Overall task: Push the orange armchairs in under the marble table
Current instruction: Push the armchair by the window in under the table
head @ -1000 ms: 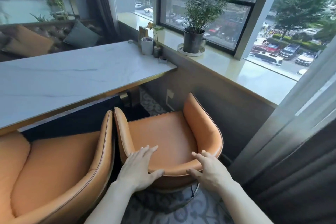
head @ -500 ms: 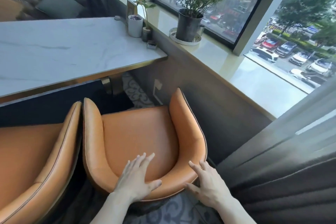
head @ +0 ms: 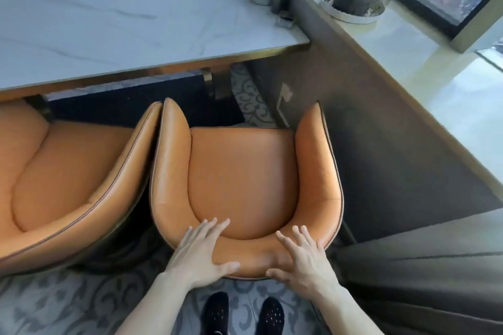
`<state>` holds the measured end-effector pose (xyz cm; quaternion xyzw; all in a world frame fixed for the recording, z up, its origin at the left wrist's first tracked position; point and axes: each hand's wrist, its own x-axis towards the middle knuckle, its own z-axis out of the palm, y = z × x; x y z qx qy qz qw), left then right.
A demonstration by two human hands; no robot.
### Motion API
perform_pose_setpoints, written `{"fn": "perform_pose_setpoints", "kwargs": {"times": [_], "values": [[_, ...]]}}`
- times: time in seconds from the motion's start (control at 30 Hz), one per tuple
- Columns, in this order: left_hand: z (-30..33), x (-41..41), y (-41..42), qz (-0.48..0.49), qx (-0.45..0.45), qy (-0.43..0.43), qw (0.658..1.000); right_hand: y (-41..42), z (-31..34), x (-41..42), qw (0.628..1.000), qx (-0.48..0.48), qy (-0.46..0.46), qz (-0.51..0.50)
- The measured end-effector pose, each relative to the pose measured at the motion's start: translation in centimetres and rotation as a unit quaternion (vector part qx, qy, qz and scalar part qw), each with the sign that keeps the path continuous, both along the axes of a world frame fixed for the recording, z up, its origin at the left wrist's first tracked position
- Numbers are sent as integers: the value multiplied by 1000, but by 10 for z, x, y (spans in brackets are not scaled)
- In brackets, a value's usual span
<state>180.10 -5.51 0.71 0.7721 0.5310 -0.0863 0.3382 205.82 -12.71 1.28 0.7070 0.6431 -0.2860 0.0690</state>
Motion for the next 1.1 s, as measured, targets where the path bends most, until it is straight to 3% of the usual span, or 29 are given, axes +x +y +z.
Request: {"fn": "perform_pose_setpoints", "kwargs": {"times": [0.27,0.57,0.73,0.87,1.1], "values": [[-17,2,-25,21,-9,60,998,-11,-44,21,995,50,-25,80],[-30,-1,-29,-4,13,87,996,-28,-56,21,990,120,-29,71],[-42,-4,-37,-5,73,82,994,-37,-64,20,992,120,-7,27],[-47,-4,-43,2,127,76,989,-34,-68,27,991,126,4,49],[-49,-1,-48,7,153,83,985,-31,-67,35,992,111,29,51]]}}
